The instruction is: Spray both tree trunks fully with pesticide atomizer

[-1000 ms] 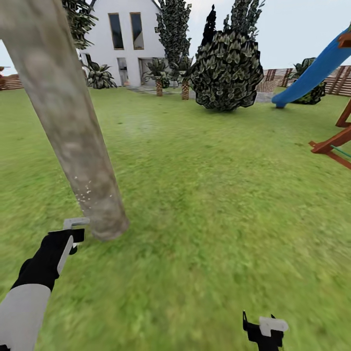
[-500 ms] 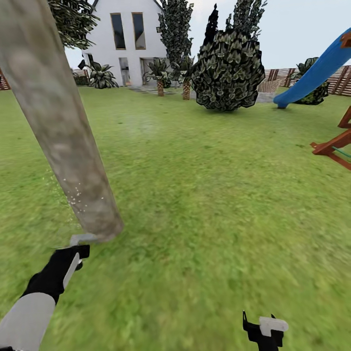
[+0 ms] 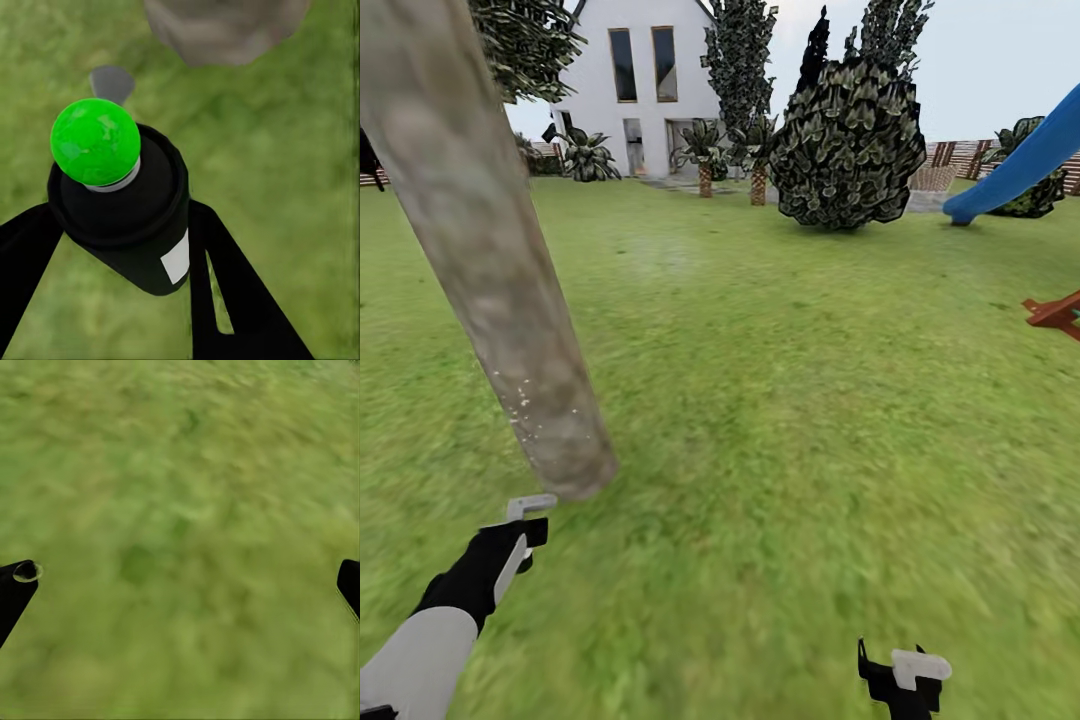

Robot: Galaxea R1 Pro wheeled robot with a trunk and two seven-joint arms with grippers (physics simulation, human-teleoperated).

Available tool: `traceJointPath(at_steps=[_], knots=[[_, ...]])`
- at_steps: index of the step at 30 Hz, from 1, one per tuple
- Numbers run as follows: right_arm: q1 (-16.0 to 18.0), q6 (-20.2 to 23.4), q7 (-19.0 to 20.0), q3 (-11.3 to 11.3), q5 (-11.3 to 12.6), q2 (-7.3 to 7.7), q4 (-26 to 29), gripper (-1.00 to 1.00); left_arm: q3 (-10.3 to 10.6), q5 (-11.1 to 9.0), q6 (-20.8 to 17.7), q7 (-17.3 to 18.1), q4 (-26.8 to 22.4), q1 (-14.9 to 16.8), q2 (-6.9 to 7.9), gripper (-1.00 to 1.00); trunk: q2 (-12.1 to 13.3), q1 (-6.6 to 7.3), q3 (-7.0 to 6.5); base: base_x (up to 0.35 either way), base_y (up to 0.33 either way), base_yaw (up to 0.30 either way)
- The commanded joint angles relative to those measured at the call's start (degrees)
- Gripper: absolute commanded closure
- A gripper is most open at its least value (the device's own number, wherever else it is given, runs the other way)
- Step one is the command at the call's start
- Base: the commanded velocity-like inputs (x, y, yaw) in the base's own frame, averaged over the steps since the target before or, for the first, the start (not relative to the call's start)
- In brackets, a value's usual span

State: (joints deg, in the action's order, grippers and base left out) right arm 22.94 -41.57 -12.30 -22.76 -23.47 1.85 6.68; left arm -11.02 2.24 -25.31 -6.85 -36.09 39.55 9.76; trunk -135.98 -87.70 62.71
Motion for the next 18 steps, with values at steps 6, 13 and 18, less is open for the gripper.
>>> traceJointPath(at_steps=[6,13,18], knots=[[0.00,0.00,0.00,0.00,0.00,0.00,0.00,-1.00,-0.06,0.14,-0.01,0.00,-0.42,0.00,-0.15,1.00,0.00,0.00,0.00,0.222,-0.182,0.000],[0.01,0.00,0.00,0.08,0.00,0.00,-0.07,-1.00,0.41,-0.07,0.20,-3.62,1.10,-0.36,-0.31,1.00,0.00,0.00,0.00,0.009,-0.269,0.000],[0.00,0.00,0.00,0.08,0.00,0.00,-0.09,-1.00,0.57,0.11,0.26,-3.74,1.18,-0.43,-0.29,1.00,0.00,0.00,0.00,0.001,-0.271,0.000]])
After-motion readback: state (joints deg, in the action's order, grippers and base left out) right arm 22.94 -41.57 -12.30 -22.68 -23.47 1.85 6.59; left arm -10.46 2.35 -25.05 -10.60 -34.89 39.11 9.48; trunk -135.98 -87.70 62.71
